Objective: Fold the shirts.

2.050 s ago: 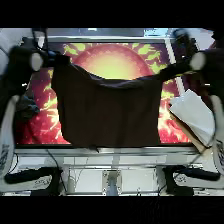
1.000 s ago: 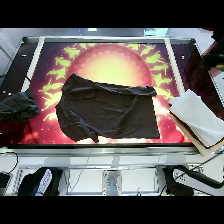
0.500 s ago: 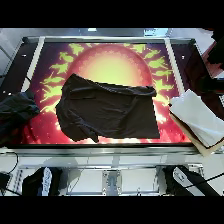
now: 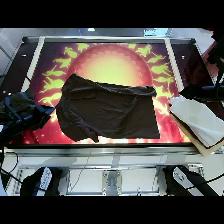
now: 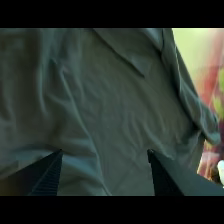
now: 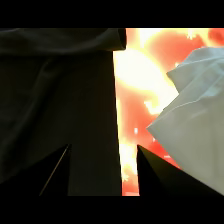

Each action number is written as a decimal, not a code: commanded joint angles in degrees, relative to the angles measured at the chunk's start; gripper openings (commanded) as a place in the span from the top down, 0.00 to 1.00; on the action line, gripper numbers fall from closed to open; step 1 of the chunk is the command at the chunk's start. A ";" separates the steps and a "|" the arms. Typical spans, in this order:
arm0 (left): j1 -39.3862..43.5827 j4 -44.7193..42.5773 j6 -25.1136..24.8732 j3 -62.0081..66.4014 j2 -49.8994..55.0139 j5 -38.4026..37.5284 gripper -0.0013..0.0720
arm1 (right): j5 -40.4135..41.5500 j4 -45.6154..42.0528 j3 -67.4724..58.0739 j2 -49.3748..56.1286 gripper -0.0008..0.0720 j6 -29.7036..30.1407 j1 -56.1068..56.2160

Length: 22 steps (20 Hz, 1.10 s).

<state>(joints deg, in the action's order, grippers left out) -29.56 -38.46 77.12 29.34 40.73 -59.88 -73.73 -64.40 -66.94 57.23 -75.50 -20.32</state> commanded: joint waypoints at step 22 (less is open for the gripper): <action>-0.02 -4.07 -4.70 -0.17 1.60 -3.93 0.32 | -5.53 9.16 0.33 -0.04 0.35 0.37 0.00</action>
<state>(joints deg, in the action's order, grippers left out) -29.56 -37.10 72.07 29.23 42.28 -61.84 -79.09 -55.55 -66.65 57.21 -75.16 -20.32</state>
